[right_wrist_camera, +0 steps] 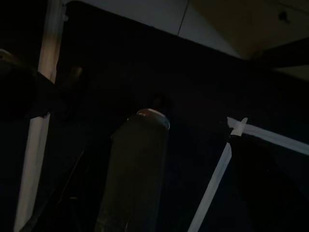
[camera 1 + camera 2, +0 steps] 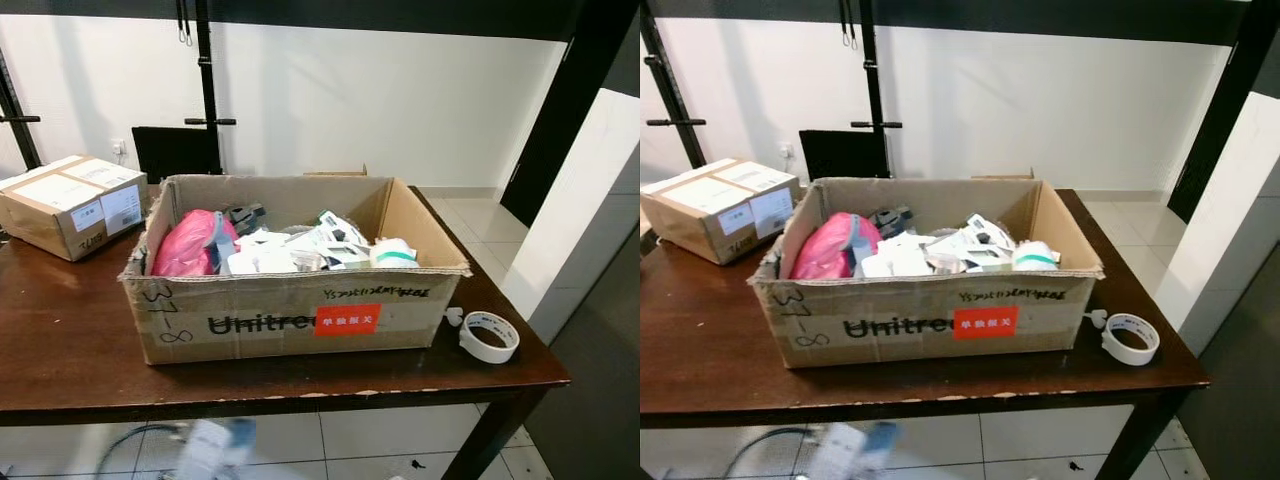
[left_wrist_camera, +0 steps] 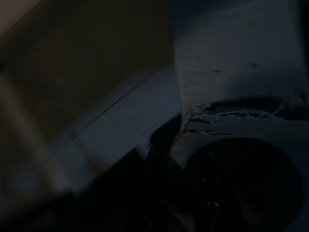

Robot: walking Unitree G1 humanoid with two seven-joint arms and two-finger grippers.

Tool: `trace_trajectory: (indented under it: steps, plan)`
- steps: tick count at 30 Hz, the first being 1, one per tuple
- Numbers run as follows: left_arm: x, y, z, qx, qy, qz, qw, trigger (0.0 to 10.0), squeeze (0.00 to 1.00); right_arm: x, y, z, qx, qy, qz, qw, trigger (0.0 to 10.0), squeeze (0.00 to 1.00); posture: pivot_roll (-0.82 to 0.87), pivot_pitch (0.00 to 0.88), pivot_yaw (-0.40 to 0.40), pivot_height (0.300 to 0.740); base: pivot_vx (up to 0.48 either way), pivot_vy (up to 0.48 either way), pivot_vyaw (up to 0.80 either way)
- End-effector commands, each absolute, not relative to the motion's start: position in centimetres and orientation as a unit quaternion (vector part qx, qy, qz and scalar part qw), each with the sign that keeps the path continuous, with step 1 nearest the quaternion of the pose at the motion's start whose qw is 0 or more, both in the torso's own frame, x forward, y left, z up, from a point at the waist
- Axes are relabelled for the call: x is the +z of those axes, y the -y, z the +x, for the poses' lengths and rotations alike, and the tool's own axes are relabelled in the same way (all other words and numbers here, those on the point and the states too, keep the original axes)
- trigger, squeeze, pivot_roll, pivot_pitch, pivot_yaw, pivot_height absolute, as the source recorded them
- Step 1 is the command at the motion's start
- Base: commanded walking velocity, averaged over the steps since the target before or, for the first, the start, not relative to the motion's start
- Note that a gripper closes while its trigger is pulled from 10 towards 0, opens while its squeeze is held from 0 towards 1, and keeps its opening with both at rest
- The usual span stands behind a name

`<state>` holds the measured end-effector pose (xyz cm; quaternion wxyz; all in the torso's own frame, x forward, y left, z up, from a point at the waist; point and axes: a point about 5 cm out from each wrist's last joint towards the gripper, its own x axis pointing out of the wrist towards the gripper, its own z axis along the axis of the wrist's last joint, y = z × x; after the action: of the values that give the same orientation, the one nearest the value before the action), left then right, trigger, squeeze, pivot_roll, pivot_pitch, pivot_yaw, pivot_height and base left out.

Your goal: Picking trash to rubbish bin

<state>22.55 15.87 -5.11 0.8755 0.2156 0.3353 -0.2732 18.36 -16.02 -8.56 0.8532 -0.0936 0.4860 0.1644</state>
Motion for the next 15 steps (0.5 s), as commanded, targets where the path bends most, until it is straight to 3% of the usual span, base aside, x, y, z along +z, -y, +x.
trace_trajectory:
  steps: [1, 3, 4, 5, 15]
  plan:
    - [-5.0, -15.8, 22.2, -0.330, -0.323, 0.257, 0.849, 10.0, 0.00, -8.7, 16.1, 18.0, 0.167, -0.494, -0.093, 0.848, 10.0, 0.00, 0.05, 0.029, -0.036, 0.740, 0.000, 0.000, 0.00]
    - [-4.3, -14.6, 21.8, -0.435, -0.276, 0.275, 0.812, 10.0, 0.00, -8.7, 16.3, 18.0, 0.171, -0.496, -0.095, 0.846, 10.0, 0.00, 0.05, 0.030, -0.035, 0.740, 0.000, 0.000, 0.00]
    - [-4.3, -14.6, 21.8, -0.435, -0.276, 0.275, 0.812, 10.0, 0.00, -8.7, 16.3, 18.0, 0.171, -0.496, -0.095, 0.846, 10.0, 0.00, 0.05, 0.030, -0.035, 0.740, 0.000, 0.000, 0.00]
    - [-2.5, -13.8, 22.3, -0.499, -0.213, 0.253, 0.801, 10.0, 0.00, -8.7, 16.5, 17.9, 0.170, -0.496, -0.095, 0.846, 10.0, 0.00, 0.05, 0.030, -0.034, 0.740, 0.000, 0.000, 0.00]
    - [3.9, -13.2, 24.4, -0.604, -0.181, 0.092, 0.771, 10.0, 0.00, -8.8, 16.6, 17.7, 0.170, -0.500, -0.089, 0.845, 10.0, 0.00, 0.05, 0.028, -0.027, 0.740, 0.000, 0.000, 0.00]
